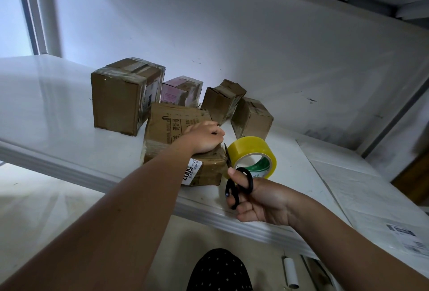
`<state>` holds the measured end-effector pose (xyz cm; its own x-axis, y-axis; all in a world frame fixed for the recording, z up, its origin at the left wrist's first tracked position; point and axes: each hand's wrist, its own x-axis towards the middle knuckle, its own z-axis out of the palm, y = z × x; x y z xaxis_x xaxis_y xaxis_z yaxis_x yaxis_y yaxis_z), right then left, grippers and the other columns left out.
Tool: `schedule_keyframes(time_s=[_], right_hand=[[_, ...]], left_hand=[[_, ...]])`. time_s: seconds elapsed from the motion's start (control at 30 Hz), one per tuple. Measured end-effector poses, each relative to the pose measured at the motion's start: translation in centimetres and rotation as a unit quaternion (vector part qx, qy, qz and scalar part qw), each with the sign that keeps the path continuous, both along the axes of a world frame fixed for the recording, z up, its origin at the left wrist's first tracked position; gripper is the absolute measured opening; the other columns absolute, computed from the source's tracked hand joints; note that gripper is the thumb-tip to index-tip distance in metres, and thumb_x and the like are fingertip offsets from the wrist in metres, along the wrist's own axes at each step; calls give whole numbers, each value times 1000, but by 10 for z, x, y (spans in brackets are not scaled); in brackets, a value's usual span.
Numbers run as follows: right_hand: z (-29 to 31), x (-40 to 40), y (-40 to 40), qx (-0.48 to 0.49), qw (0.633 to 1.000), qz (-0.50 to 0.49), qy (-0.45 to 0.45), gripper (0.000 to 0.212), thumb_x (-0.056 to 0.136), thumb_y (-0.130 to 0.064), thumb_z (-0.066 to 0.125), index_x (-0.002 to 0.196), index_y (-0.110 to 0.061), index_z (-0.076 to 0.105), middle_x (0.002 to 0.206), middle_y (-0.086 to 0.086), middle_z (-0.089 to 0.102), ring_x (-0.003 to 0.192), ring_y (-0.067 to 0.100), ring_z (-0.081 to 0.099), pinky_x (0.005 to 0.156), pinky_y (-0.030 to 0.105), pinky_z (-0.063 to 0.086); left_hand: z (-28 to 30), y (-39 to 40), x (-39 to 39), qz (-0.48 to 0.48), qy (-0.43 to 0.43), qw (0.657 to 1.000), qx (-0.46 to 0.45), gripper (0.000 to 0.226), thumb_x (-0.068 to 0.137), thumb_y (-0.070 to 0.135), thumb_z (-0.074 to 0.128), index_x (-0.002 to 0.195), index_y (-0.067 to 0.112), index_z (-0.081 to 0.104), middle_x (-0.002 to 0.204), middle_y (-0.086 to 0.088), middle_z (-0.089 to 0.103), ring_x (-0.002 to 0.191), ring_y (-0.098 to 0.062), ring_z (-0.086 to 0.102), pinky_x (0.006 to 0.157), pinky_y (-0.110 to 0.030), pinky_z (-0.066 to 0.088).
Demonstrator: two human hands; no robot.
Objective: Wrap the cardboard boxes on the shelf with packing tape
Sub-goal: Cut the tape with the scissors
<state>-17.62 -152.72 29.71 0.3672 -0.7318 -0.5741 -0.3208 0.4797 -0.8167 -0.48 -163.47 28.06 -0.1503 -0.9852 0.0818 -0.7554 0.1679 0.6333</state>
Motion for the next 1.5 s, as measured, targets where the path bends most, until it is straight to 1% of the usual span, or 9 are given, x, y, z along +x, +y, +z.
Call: schedule_keyframes(time_s=[0.2,0.33,0.57,0.63,0.77,1.1,1.37,1.43,1.5], right_hand=[[-4,-1,0,-13,999,-28,-17,44,78,-53,60,87,-10,53,56,-1,58,38,5,47,42,18,46],[-6,-1,1,-5,999,-20,-32,48,68,-55,62,86,-12,52,58,-1,58,39,5,47,45,19,48],[-4,1,0,-7,1000,-12,-17,52,66,-59,60,88,-12,53,59,-1,58,42,5,50,47,20,51],[-3,1,-1,-4,1000,-15,-16,51,67,-59,59,87,-12,53,60,-1,58,41,5,50,47,20,50],[-2,3,-2,2,1000,-24,-18,46,77,-58,56,84,-13,53,59,-1,58,40,5,50,46,20,50],[2,5,-5,11,999,-30,-15,42,83,-55,55,83,-13,54,60,0,58,39,4,49,44,20,49],[4,5,-6,18,997,-73,-35,38,82,-50,61,73,-15,50,52,-1,50,32,2,36,36,14,41],[2,3,-5,11,997,-70,-37,39,76,-52,63,75,-15,50,54,-1,49,34,3,34,39,17,45],[2,0,-2,7,998,-55,-34,44,68,-54,63,79,-14,51,56,-1,50,37,3,36,47,21,51]], left_hand=[[1,1,0,1,-7,1000,-4,35,94,36,43,127,40,55,155,10,26,143,-17,19,113,-39,9],[1,2,0,-1,-7,1000,-4,36,94,36,43,128,39,54,156,9,25,143,-17,18,114,-39,7],[2,5,0,-1,-11,1000,-10,35,95,37,42,128,39,54,156,9,25,143,-17,18,114,-38,8],[2,5,1,-1,-12,1000,-11,35,96,37,42,128,39,54,155,9,25,143,-18,18,114,-39,7],[2,5,0,1,-13,1000,-15,35,96,38,42,128,39,55,155,9,26,143,-17,19,114,-38,8],[1,3,0,4,-14,1000,-20,34,96,38,41,127,39,56,155,10,27,143,-17,20,113,-38,9],[-4,-1,0,4,-10,1000,-20,34,96,40,39,125,41,56,154,11,28,142,-16,20,113,-39,8],[-5,-3,0,4,-6,1000,-16,36,97,41,34,125,41,56,154,11,28,143,-17,19,113,-40,8],[-4,-4,0,4,-2,1000,-10,40,97,42,30,129,38,55,155,11,27,143,-17,18,114,-40,8]])
